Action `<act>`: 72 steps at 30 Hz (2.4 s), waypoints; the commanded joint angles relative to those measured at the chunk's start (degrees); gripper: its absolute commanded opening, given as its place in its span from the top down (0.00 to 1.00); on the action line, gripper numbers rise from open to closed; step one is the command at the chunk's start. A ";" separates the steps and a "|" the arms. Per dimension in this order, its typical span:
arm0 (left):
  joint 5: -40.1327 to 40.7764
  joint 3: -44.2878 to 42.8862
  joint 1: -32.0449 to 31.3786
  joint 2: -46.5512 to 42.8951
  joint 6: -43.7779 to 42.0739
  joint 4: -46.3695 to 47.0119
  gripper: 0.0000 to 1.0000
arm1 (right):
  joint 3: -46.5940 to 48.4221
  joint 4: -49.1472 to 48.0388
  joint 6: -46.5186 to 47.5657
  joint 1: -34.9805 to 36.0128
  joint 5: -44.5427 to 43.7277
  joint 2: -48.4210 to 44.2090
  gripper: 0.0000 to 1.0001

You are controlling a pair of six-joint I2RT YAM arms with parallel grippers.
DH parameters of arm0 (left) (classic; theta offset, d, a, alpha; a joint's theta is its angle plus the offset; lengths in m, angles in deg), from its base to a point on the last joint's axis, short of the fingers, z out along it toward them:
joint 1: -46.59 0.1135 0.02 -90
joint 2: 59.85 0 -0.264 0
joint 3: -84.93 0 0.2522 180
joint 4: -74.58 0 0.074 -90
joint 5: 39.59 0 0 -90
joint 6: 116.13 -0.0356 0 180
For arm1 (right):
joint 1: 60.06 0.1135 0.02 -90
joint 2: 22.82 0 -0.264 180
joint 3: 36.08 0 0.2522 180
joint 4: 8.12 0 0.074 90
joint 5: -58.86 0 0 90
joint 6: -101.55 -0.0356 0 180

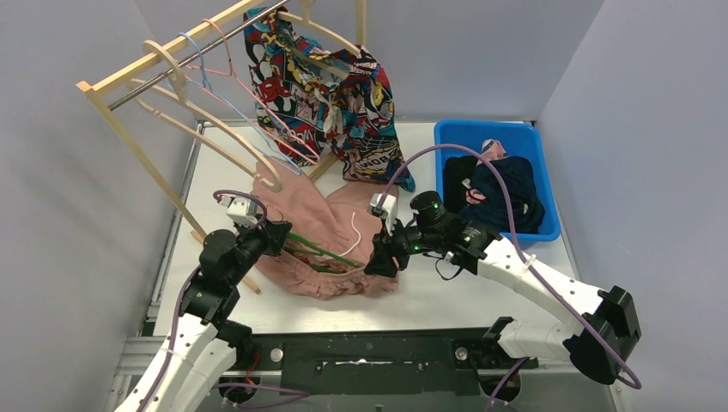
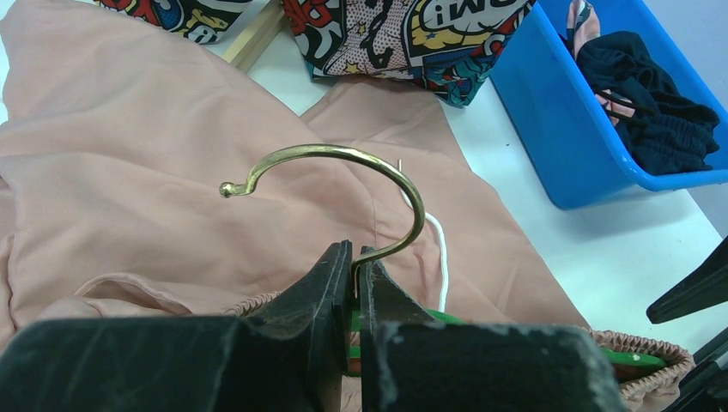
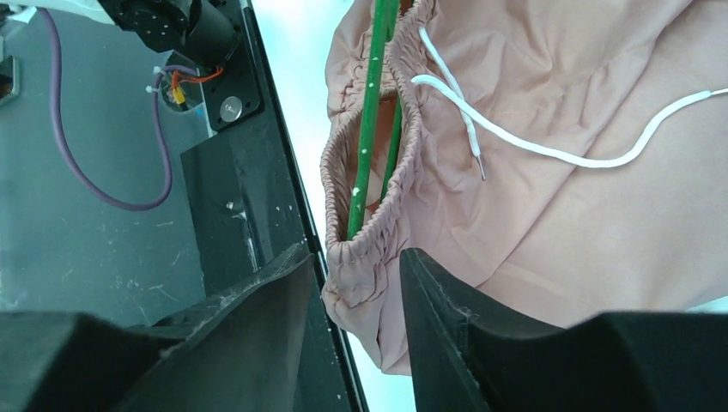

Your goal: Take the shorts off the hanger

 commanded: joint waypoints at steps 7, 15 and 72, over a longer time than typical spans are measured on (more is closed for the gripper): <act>2.22 -1.22 -0.13 -1.50 -0.53 2.12 1.00 | 0.64 -5.83 0.55 -0.41 4.31 2.00 0.82; 8.37 -2.17 -0.11 -3.98 -0.62 -0.28 1.00 | -2.39 -3.05 1.46 -3.37 5.37 -4.13 0.99; 9.85 -1.34 -0.11 -6.56 -1.21 -0.22 1.00 | -2.85 -11.02 0.73 0.69 -10.03 -0.47 1.00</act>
